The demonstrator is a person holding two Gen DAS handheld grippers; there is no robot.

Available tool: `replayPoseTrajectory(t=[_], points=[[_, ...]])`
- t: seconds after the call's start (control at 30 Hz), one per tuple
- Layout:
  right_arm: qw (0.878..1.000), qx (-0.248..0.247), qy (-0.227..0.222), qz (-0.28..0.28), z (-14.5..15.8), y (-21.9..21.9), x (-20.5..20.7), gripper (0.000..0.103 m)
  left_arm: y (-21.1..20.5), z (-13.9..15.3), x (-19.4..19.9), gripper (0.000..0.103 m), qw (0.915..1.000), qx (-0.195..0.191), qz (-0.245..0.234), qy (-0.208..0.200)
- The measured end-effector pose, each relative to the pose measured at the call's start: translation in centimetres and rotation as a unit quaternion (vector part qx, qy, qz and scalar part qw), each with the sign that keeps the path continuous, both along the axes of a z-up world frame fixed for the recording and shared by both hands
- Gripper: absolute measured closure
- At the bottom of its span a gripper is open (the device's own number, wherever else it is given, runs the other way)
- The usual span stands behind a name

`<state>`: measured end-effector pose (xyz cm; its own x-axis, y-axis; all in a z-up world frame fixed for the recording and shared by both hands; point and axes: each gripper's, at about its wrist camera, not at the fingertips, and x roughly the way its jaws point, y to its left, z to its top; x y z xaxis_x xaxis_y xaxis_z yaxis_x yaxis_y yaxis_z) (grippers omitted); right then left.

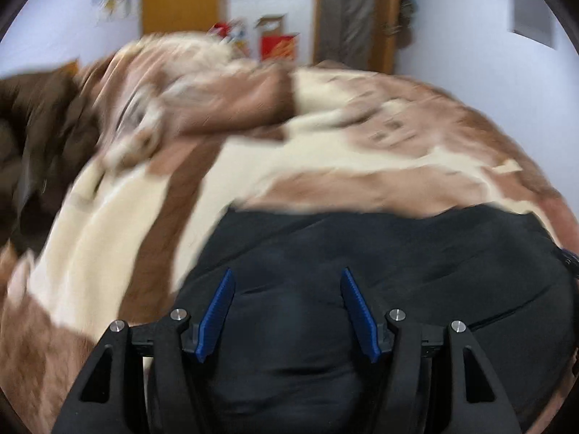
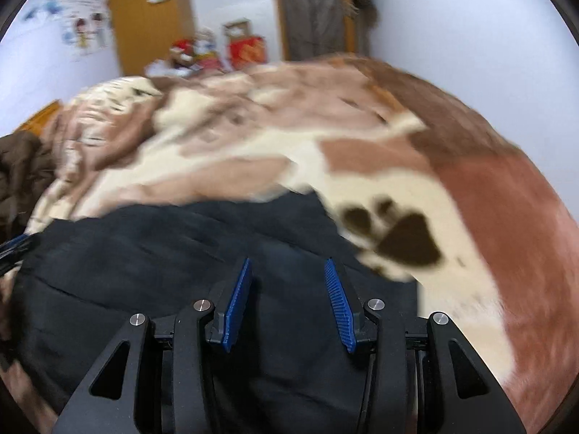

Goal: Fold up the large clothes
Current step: 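Press the folded jacket bundle flat with both tools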

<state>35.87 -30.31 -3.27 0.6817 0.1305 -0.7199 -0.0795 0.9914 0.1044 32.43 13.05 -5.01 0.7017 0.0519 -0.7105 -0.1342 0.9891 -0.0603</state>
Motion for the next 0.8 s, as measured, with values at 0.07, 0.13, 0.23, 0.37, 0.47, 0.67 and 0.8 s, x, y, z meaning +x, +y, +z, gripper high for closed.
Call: replayPoseTrajectory(t=[0.07,0.13,0.23,0.37,0.47,0.67,0.8], points=[[1.0,-0.009,-0.01,0.005,-0.9,0.0,0.2,0.06,1.1,-1.2,0.0,0.034,0.9996,-0.028,0.003,-0.006],[1.0,-0.026,-0.017,0.006,-1.8,0.8,0.5,0.06,0.5,-1.9,0.5,0.033,0.9998,-0.013,0.001,-0.016],[0.999,-0.032,-0.023,0.005,-2.7,1.0,1.0,0.06,-0.3,-3.3,1.3,0.033,0.9998,-0.004,0.004,-0.021],[0.999,-0.027,-0.026,0.003,-3.1,0.8,0.9,0.06,-0.3,-3.6,1.4,0.033,0.9997,-0.011,0.006,-0.019],[0.999,-0.043,-0.01,0.0,-2.1,1.1,1.0,0.06,-0.1,-2.2,1.5,0.034,0.9999,-0.009,0.005,0.0],[0.999,-0.016,-0.028,0.015,2.6,0.2,-3.6,0.06,2.2,1.7,-4.1,0.034,0.9981,-0.037,0.014,-0.047],[0.999,-0.031,0.003,0.027,0.2,0.0,-5.1,0.06,3.6,-1.9,-5.2,0.034,0.9985,-0.046,0.028,-0.002]])
